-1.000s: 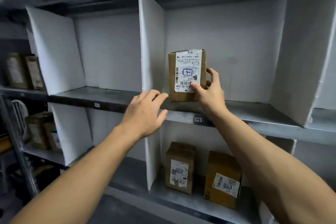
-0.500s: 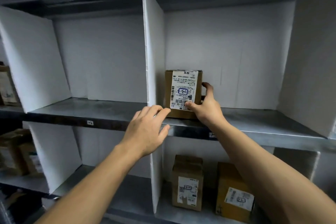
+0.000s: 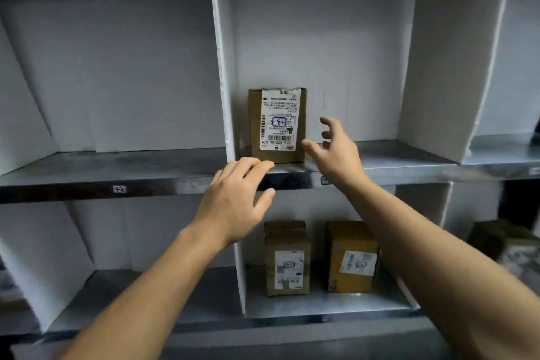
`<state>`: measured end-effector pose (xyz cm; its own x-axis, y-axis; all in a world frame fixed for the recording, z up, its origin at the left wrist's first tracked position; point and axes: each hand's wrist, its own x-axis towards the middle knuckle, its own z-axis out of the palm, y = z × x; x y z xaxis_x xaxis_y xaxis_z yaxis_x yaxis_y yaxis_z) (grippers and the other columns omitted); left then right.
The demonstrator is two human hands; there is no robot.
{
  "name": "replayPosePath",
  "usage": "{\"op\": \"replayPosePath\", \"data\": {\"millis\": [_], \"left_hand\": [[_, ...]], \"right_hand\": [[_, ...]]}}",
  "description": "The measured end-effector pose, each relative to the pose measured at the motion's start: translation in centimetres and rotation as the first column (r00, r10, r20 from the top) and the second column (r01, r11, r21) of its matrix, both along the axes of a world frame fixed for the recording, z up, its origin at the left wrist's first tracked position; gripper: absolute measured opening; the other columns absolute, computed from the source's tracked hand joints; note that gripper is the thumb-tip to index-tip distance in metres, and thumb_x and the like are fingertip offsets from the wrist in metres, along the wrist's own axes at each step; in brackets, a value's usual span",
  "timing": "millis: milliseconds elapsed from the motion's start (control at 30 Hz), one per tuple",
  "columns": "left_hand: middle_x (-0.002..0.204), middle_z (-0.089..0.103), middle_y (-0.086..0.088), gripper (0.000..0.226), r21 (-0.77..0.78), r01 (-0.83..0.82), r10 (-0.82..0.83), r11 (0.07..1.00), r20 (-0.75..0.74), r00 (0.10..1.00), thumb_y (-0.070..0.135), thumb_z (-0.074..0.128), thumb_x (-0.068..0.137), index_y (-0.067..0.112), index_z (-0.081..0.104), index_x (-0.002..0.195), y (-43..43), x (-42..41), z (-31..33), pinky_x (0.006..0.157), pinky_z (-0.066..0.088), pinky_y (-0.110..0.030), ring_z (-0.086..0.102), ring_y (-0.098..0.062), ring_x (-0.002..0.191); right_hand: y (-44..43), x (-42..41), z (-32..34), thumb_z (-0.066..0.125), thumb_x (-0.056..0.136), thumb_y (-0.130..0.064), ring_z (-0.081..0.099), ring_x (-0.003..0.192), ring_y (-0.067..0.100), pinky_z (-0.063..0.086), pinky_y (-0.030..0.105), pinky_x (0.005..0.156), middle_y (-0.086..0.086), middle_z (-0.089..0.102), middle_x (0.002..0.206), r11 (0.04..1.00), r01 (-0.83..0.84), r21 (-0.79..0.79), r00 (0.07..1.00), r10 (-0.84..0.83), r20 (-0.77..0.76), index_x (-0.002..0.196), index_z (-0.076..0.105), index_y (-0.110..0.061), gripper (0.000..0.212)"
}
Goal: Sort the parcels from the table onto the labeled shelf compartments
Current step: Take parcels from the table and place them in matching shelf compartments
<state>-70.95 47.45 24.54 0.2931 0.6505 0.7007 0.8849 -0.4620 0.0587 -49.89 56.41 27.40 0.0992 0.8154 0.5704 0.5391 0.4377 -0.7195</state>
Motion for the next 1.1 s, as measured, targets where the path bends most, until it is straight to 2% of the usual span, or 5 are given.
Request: {"op": "replayPosePath", "data": {"millis": [167, 300, 433, 667, 1100], "left_hand": [[0.127, 0.055, 0.002, 0.046, -0.051, 0.151, -0.151, 0.987, 0.006, 0.989, 0.038, 0.053, 0.091, 0.021, 0.052, 0.135, -0.6, 4.0, -2.2, 0.098, 0.042, -0.038, 0.048, -0.018, 0.116], [0.128, 0.053, 0.003, 0.046, -0.096, 0.265, -0.269, 0.960, -0.041, 0.962, 0.041, 0.050, 0.092, 0.024, 0.050, 0.135, -1.0, 9.5, -4.6, 0.098, 0.040, -0.037, 0.047, -0.017, 0.116], [0.132, 0.050, 0.003, 0.050, -0.163, 0.327, -0.351, 0.931, -0.147, 0.925, 0.043, 0.051, 0.091, 0.024, 0.049, 0.137, -1.5, 17.6, -7.4, 0.096, 0.039, -0.039, 0.046, -0.021, 0.118], [0.132, 0.051, 0.001, 0.050, -0.349, 0.449, -0.551, 0.823, -0.293, 0.782, 0.047, 0.044, 0.093, 0.026, 0.044, 0.138, -5.3, 35.8, -13.4, 0.096, 0.040, -0.040, 0.047, -0.025, 0.118], [0.134, 0.051, -0.002, 0.049, -0.463, 0.692, -0.832, 0.554, -0.328, 0.447, 0.048, 0.043, 0.091, 0.027, 0.044, 0.135, -22.8, 67.7, -19.1, 0.093, 0.041, -0.042, 0.048, -0.028, 0.119]], "right_hand": [[-6.0, 5.5, -4.8, 0.060, 0.098, -0.032, 0.059, 0.111, 0.022, 0.048, 0.034, 0.093, 0.008, 0.062, 0.124, 0.967, 0.166, 0.194, 0.954, -0.207, 0.217, 0.128, 0.060, -0.013, 0.036], [-10.7, 11.7, -9.2, 0.059, 0.096, -0.034, 0.060, 0.097, 0.033, 0.054, 0.042, 0.077, 0.013, 0.064, 0.112, 0.922, 0.309, 0.235, 0.744, -0.388, 0.545, 0.116, 0.065, -0.011, 0.031], [-15.8, 19.1, -12.2, 0.060, 0.094, -0.034, 0.060, 0.083, 0.041, 0.052, 0.045, 0.066, 0.015, 0.064, 0.097, 0.865, 0.481, 0.142, 0.567, -0.430, 0.703, 0.103, 0.068, -0.010, 0.027], [-28.4, 34.0, -17.0, 0.040, 0.098, -0.051, 0.061, 0.103, 0.031, 0.052, 0.039, 0.078, 0.006, 0.060, 0.115, 0.670, 0.740, -0.046, 0.374, -0.353, 0.858, 0.118, 0.058, -0.021, 0.040], [-52.7, 54.5, -22.3, 0.038, 0.098, -0.056, 0.055, 0.120, 0.032, 0.047, 0.043, 0.094, 0.008, 0.056, 0.132, 0.206, 0.957, -0.202, 0.273, -0.418, 0.866, 0.134, 0.050, -0.026, 0.049]]}}
